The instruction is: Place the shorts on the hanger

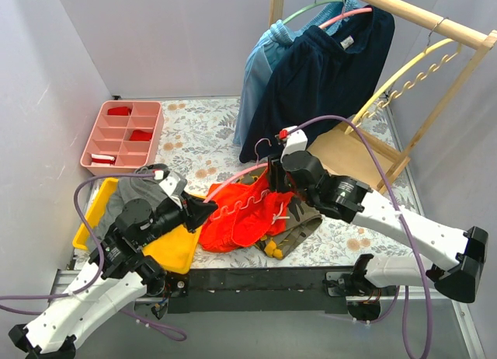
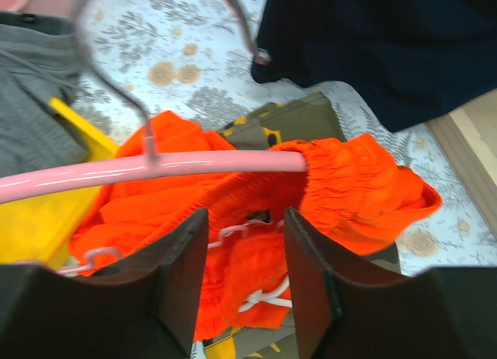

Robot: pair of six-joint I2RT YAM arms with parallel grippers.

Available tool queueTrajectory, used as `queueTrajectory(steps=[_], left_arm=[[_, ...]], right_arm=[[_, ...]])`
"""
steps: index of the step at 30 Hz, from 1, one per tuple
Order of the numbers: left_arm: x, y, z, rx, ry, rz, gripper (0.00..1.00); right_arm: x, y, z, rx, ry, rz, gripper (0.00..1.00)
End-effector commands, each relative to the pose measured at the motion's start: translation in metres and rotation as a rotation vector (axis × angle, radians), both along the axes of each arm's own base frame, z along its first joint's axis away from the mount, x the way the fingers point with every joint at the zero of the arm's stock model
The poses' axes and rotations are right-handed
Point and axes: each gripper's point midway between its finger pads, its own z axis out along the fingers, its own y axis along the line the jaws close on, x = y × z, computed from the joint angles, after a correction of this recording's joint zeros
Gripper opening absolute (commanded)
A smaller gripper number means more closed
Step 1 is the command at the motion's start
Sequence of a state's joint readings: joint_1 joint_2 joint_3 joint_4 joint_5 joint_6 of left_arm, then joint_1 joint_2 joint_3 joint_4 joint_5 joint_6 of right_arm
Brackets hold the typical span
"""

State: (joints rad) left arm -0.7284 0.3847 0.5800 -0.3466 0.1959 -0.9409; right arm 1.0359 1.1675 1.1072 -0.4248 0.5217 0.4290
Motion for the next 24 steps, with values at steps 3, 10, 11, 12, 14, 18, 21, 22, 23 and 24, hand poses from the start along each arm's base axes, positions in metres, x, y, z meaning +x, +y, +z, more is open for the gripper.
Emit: queueTrajectory(steps=[3, 10, 11, 12, 14, 18, 21, 22, 23, 24], left_arm=[[0.004, -0.012, 0.018, -0.062, 0.006, -0.024, 0.0], [0.004, -0.014, 0.015, -0.046, 0.014, -0.038, 0.0], [0.004, -0.015, 0.015, -0.044, 0.015, -0.041, 0.0], [0.002, -0.016, 0.016, -0.042, 0.014, -0.051, 0.0], [0.0, -0.017, 0.015, -0.032, 0.017, -0.066, 0.0], [-0.003, -0.019, 0.009, -0.008, 0.034, -0.092, 0.0], [-0.005, -0.02, 0.008, 0.013, 0.037, -0.107, 0.0], [-0.005, -0.02, 0.007, 0.019, 0.036, -0.112, 0.0], [-0.006, -0.019, 0.007, 0.024, 0.035, -0.113, 0.0], [-0.005, -0.019, 0.006, 0.03, 0.037, -0.109, 0.0]], right_arm=[[-0.011, 0.018, 0.053, 0.177, -0.095, 0.124, 0.62], [0.002, 0.03, 0.055, 0.2, -0.106, 0.081, 0.65], [0.005, 0.033, 0.049, 0.194, -0.096, 0.073, 0.65], [0.007, 0.035, 0.047, 0.197, -0.091, 0.062, 0.65], [0.014, 0.036, 0.041, 0.19, -0.082, 0.021, 0.65], [0.023, 0.043, 0.048, 0.23, -0.122, 0.004, 0.65], [0.026, 0.046, 0.041, 0.213, -0.12, -0.001, 0.62], [0.027, 0.046, 0.039, 0.213, -0.116, -0.008, 0.61], [0.027, 0.046, 0.036, 0.212, -0.114, -0.012, 0.61], [0.028, 0.045, 0.032, 0.21, -0.112, -0.019, 0.59]])
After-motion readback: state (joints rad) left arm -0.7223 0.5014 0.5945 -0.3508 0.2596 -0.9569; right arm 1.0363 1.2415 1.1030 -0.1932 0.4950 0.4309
